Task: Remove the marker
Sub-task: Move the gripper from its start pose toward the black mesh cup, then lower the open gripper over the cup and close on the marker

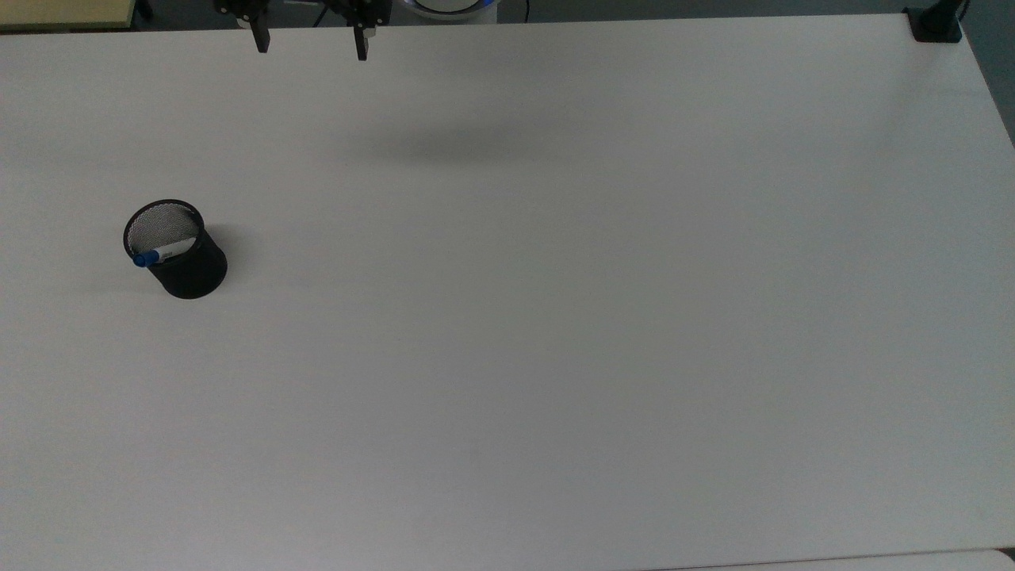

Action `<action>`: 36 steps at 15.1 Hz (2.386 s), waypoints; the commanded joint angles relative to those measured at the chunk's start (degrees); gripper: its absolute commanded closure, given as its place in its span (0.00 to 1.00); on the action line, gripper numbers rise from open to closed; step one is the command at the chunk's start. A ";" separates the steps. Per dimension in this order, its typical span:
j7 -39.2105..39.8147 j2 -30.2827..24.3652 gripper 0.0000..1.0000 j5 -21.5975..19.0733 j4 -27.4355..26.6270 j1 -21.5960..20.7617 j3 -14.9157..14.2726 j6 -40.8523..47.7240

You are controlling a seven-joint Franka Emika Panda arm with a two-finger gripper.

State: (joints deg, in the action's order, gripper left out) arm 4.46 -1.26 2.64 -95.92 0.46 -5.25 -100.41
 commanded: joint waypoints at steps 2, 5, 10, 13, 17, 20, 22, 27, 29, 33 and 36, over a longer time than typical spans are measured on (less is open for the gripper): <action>-0.77 -1.03 0.00 1.05 -1.29 -0.99 -0.38 -1.01; -0.69 -0.94 0.00 1.05 -1.29 -0.99 -0.38 -1.01; -0.77 -0.94 0.00 1.13 -1.29 -0.90 -0.38 -1.01; -0.07 -1.12 0.00 1.13 -1.46 -0.29 -0.38 -1.01; 9.83 -1.12 0.00 1.22 -1.11 3.39 -0.90 -1.10; 19.41 0.37 0.00 1.31 -1.20 7.96 -0.90 -2.15; 21.99 2.13 0.00 3.32 -1.29 10.51 -1.08 -5.48; 21.38 8.80 0.00 2.72 -2.78 13.60 -3.10 -20.94; 19.72 12.22 0.00 2.54 -3.75 13.60 -3.36 -28.13; 14.00 18.03 0.00 1.58 -3.75 13.78 -3.45 -38.09; 12.42 21.55 0.06 1.31 -3.49 13.25 -3.45 -42.57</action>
State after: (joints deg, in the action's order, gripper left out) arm 19.15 18.19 4.94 -99.43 14.64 -8.19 -139.09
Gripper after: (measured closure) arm 0.013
